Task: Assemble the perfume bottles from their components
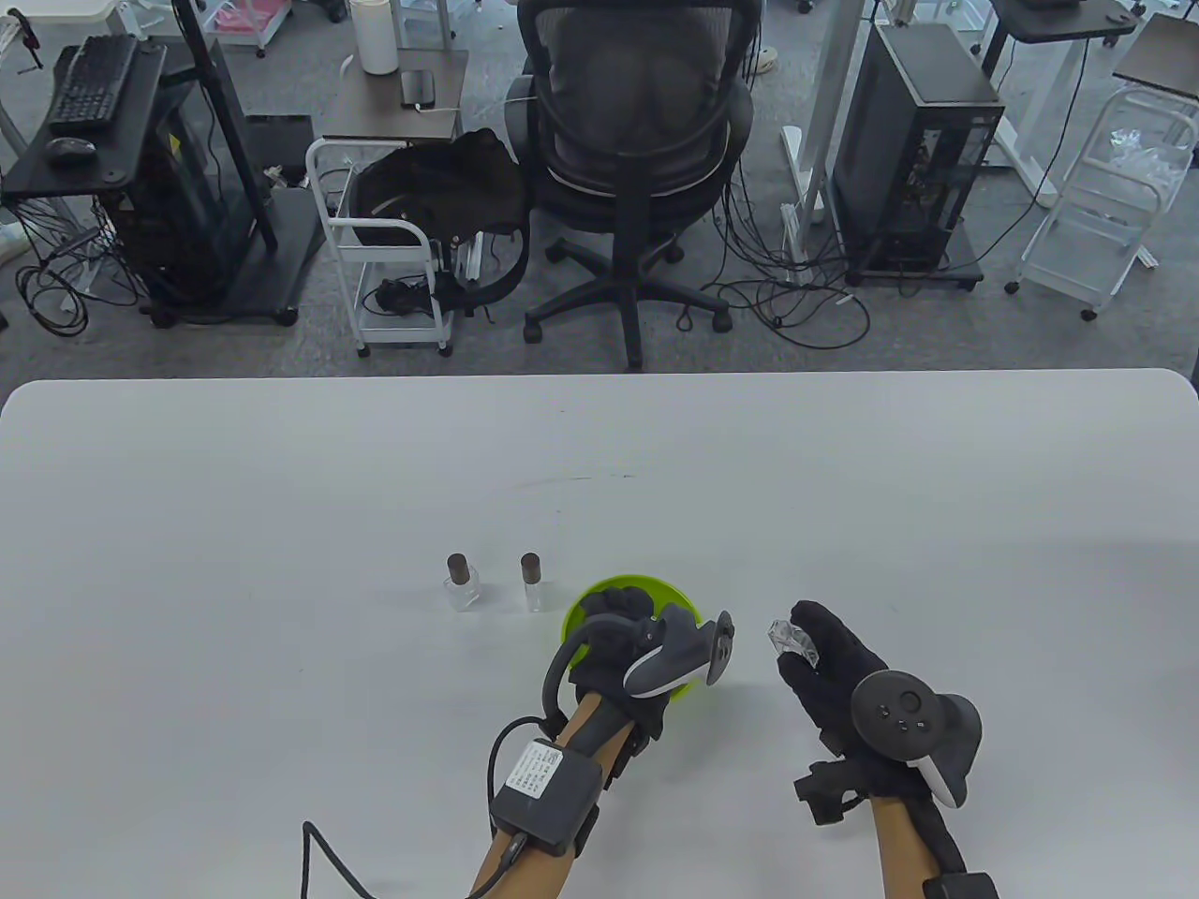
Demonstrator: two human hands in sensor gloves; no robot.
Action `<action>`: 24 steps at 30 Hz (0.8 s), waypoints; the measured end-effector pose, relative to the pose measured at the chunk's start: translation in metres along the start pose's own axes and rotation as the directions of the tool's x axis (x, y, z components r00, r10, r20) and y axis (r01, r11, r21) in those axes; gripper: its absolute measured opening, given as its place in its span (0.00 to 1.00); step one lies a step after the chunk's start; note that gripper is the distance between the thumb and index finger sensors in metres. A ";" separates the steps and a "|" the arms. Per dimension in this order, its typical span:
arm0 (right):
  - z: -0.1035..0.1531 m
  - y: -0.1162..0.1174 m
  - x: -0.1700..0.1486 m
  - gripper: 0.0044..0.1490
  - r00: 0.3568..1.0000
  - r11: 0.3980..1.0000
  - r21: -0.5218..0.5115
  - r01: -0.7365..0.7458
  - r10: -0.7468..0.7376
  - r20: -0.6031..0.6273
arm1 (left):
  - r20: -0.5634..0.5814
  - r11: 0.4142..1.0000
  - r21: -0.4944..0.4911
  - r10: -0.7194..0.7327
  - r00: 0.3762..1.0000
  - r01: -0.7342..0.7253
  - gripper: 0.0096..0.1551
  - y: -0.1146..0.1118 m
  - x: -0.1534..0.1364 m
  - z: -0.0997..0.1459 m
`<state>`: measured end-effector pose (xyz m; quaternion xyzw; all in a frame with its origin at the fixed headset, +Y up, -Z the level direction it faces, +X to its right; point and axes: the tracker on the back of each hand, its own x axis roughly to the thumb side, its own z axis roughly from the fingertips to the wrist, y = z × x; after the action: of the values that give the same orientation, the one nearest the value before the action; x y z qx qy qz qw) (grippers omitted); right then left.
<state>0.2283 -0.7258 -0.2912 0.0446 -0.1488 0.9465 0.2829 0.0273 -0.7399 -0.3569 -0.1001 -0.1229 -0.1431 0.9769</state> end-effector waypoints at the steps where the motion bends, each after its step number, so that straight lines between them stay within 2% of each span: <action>1: 0.000 0.000 0.000 0.37 1.000 1.000 0.000 0.000 0.000 0.001 | 0.000 1.000 0.005 0.001 1.000 -0.001 0.26 0.000 0.001 0.000; 11: 0.000 0.002 0.001 0.37 1.000 1.000 0.006 0.008 -0.008 0.002 | -0.003 0.999 0.023 0.042 0.999 -0.042 0.20 0.000 0.003 -0.004; 14: 0.001 0.003 0.002 0.37 1.000 1.000 0.013 0.009 -0.009 0.007 | 0.020 0.994 0.037 0.099 0.995 -0.100 0.20 0.001 -0.002 0.000; 20: 0.001 0.006 0.004 0.36 1.000 0.999 0.029 0.014 -0.015 0.016 | 0.060 0.956 0.174 0.227 0.972 -0.234 0.20 0.013 -0.017 0.021; 24: 0.002 0.007 0.007 0.36 0.999 0.999 0.037 0.014 -0.015 0.028 | 0.107 0.905 0.281 0.302 0.947 -0.321 0.20 0.027 -0.028 0.042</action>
<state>0.2185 -0.7287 -0.2900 0.0645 -0.1350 0.9463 0.2866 0.0003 -0.6980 -0.3290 0.0239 -0.1550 0.0378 0.9869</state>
